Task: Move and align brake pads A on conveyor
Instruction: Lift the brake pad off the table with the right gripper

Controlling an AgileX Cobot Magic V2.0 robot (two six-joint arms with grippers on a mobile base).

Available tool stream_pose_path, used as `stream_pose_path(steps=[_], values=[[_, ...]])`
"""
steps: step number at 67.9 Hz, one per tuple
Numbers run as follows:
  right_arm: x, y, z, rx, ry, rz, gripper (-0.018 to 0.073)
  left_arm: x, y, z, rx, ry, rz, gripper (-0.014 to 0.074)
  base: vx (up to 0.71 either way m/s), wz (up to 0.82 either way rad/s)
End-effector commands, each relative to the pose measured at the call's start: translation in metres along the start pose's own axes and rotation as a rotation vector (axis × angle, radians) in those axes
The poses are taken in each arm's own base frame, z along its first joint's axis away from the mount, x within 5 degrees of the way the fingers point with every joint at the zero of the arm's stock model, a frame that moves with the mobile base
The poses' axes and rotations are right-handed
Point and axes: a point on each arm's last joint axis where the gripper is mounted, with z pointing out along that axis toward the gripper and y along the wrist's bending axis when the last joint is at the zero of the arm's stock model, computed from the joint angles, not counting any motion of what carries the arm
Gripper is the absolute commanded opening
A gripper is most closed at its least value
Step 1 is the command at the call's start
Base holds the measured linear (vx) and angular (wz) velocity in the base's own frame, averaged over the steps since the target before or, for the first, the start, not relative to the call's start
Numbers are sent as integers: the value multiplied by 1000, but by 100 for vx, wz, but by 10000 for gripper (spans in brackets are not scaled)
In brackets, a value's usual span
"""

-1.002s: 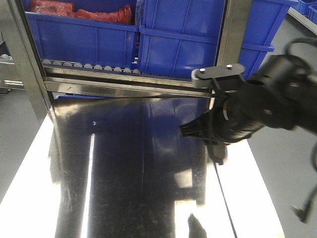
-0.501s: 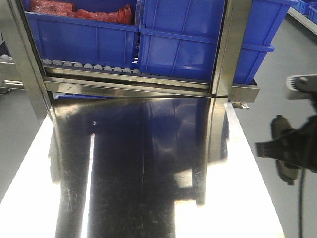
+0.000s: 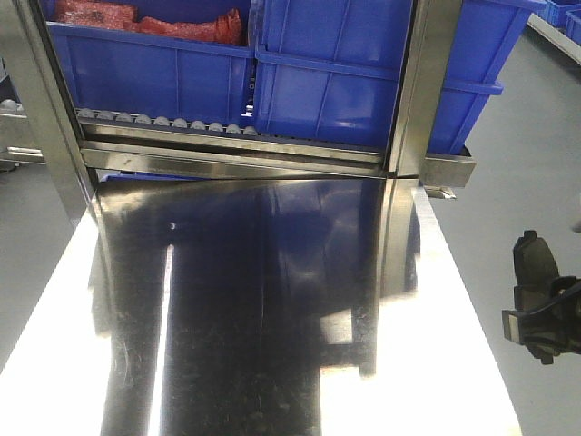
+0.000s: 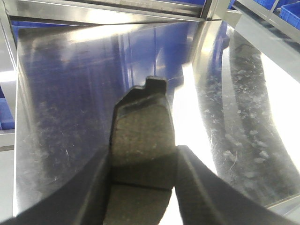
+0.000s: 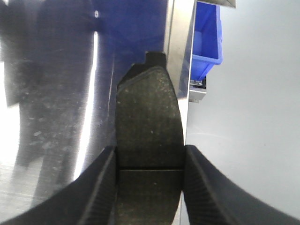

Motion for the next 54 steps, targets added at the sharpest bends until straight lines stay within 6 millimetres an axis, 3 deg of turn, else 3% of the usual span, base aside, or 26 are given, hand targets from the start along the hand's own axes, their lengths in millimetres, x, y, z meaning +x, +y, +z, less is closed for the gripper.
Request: stream_pose_path(steps=[1, 19, 28, 54], values=[[-12, 1, -6, -26, -130, -7, -5, -16, -4, -4, 31, -107, -2, -6, 0, 0], [-1, 3, -10, -82, -279, 5, -5, -16, -4, -4, 31, -107, -2, -6, 0, 0], [14, 2, -17, -114, -353, 27, -5, -16, -4, -4, 31, -107, -2, -6, 0, 0], [53, -11, -63, -110, -496, 43, -4, -16, -4, -4, 31, -107, -2, -6, 0, 0]])
